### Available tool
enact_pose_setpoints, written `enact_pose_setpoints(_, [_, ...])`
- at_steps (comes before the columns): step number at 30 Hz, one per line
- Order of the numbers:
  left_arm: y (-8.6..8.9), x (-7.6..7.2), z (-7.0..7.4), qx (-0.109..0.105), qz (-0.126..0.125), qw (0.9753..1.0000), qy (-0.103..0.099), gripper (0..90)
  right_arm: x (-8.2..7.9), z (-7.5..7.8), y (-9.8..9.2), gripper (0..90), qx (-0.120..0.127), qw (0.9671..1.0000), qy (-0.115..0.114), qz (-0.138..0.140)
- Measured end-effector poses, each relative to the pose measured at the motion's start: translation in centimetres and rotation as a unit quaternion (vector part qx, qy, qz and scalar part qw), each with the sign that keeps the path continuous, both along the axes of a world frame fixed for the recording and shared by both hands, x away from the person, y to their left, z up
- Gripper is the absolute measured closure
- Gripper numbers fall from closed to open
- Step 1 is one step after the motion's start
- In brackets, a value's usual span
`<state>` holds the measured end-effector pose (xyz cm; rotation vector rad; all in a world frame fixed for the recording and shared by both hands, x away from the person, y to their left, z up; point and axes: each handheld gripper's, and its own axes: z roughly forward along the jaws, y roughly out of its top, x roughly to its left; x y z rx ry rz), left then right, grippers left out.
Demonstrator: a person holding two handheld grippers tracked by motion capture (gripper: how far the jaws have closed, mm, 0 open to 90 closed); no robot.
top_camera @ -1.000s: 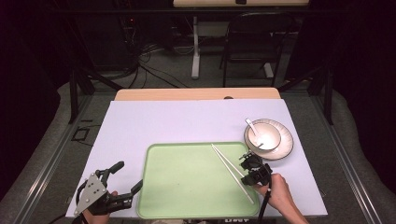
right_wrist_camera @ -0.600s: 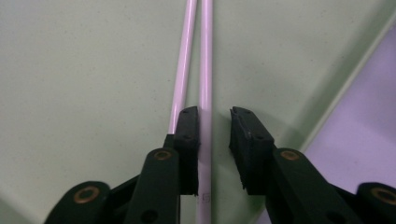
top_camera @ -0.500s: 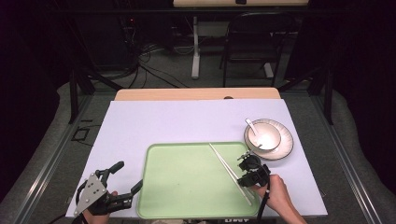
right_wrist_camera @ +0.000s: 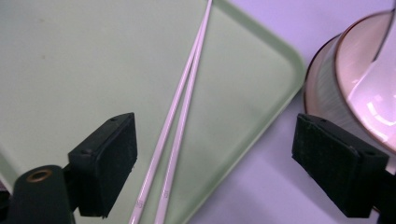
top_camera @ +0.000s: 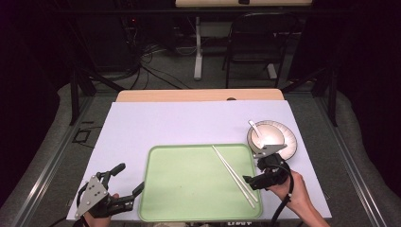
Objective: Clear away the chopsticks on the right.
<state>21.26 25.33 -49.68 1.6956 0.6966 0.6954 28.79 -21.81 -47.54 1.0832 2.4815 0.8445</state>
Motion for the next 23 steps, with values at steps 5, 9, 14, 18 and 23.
enact_pose_setpoints(5, [0.0,0.0,0.0,0.002,0.001,1.0,0.002,15.3,-1.7,1.4,-1.4,4.6,0.029,0.9979,-0.052,0.024])
enact_pose_setpoints(9, [0.0,0.0,0.0,0.001,0.001,1.0,0.001,15.3,-3.5,1.6,-2.7,0.0,0.043,0.9941,-0.094,0.033])
enact_pose_setpoints(14, [0.0,0.0,0.0,0.004,0.001,1.0,0.002,15.3,-6.0,0.6,-5.6,0.0,0.074,0.9852,-0.154,0.016])
enact_pose_setpoints(18, [-0.1,0.1,0.0,0.003,0.002,1.0,0.002,15.3,-7.8,-0.6,-7.4,0.0,0.082,0.9809,-0.176,0.006])
enact_pose_setpoints(23, [-0.1,0.0,0.0,0.005,0.001,1.0,0.002,15.3,-8.9,-1.4,-8.6,0.0,0.093,0.9813,-0.168,0.003])
